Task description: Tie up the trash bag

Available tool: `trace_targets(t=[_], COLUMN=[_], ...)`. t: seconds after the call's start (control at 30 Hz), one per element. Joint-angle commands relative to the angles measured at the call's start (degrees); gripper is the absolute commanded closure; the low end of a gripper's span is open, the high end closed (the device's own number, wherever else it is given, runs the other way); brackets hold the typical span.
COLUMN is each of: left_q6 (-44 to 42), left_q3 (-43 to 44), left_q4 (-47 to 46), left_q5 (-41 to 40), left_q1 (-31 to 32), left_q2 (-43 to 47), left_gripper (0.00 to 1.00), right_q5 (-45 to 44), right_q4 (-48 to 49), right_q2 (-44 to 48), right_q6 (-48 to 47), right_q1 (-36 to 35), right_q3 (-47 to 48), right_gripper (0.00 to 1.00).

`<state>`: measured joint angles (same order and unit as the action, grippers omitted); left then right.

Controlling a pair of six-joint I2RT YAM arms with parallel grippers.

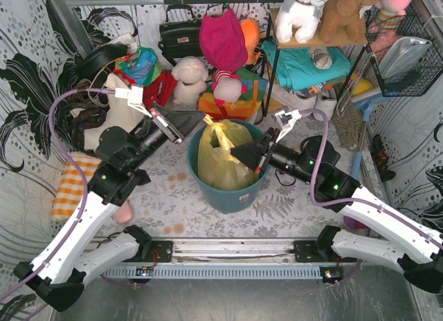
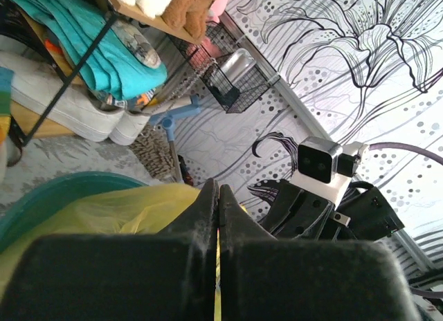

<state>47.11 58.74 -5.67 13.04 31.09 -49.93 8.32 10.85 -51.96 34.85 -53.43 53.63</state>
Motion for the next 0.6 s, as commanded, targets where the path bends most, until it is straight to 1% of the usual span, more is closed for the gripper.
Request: trace_targets(t=[0.0,0.13,0.3,0.43,0.57], left_q6=[-7.4,-9.5,-11.7,-13.4,-14.6], left_q3=[5.3,6.4,8.2,8.0,7.4], left_q4=[8.5,9.7,12.1,12.9,13.7], left_q5=[-4.1,-7.5,-9.9,-12.7,-15.9], left_q1=[-0.1,-0.1,-0.1,-0.1,-0.1], left_q2=[2.4,3.6,1.5,0.0,-1.3], left_gripper=[1.0,1.0,1.0,1.0,1.0], right_q5=[2.2,2.3,3.2,4.4,5.8], right_q4=[0.0,-3.6,-10.6,-19.0,-22.8], right_q2=[-0.5,0.2,2.0,2.4,2.6], right_q6=[-1.6,-2.6,-4.6,-6.0,-5.8], right_q1=[-0.3,-0.3,-0.3,-0.3,-0.3], right_q3=[3.3,4.3,6.1,8.2,8.4], right_gripper=[1.0,1.0,1.0,1.0,1.0])
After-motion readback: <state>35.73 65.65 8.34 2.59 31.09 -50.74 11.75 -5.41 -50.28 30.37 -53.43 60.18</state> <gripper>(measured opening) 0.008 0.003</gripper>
